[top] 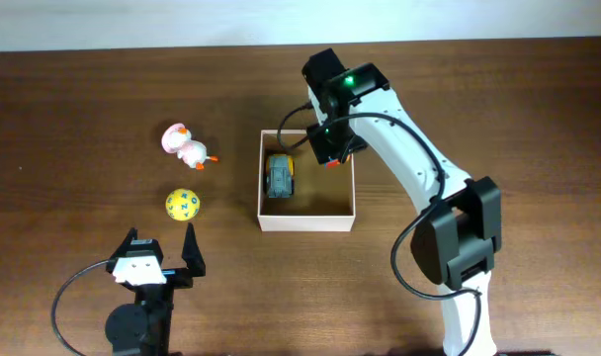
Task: Pack container
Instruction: 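Lift the puzzle cube and carry it into the box, then open the right gripper to release the cube in the box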
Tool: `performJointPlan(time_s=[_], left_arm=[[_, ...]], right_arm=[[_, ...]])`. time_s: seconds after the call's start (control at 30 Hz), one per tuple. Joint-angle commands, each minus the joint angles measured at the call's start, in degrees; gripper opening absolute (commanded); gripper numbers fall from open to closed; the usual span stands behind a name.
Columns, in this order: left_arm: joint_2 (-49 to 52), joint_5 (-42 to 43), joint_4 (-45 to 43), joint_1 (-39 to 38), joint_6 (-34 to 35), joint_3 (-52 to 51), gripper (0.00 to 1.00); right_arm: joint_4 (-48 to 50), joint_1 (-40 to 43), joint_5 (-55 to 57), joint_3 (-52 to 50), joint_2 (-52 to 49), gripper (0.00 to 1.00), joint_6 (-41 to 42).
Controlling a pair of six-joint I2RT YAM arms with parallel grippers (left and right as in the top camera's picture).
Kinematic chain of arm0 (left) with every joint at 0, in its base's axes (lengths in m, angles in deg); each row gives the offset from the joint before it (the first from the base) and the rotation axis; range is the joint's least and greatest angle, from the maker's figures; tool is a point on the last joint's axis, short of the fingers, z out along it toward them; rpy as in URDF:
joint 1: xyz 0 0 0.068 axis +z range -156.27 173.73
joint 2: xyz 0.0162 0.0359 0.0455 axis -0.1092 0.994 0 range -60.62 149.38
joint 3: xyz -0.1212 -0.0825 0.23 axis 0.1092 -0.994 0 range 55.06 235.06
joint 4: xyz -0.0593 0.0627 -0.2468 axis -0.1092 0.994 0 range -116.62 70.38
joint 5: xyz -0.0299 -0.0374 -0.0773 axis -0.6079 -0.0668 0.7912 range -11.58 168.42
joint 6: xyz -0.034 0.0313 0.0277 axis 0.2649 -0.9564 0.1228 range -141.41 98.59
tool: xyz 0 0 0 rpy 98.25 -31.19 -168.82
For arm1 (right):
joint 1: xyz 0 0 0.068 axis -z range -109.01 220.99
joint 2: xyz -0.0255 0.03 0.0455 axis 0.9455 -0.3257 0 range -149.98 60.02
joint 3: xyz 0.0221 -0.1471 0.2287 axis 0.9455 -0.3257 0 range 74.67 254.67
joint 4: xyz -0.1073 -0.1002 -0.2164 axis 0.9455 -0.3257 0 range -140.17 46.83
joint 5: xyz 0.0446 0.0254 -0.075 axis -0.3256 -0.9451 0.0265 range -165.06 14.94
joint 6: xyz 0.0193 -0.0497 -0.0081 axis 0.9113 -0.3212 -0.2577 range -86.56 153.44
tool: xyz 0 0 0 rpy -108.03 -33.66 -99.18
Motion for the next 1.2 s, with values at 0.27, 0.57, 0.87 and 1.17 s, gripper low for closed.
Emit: performJointPlan(time_s=[0.27,0.57,0.87,1.17], left_arm=[[-0.50,-0.22,-0.15,-0.11,-1.07,-0.42,0.99],[-0.50,-0.22,-0.13,-0.11,-1.07,-0.42,0.99],[-0.50,-0.22,-0.15,-0.11,-1.07,-0.42,0.99],[-0.50,-0.22,-0.15,-0.11,-1.07,-0.42,0.99]], right_arm=[[0.20,-0.04,1.33,-0.46,-0.66,0.60,0.52],[-1.25,-0.07,1.05,5.49,1.22,0.66,0.52],[-11.91,1.22,1.84,13.64,8.13,0.67,2.08],[-18.69,-1.66,-1.84,11.30,8.46,0.66,-1.55]])
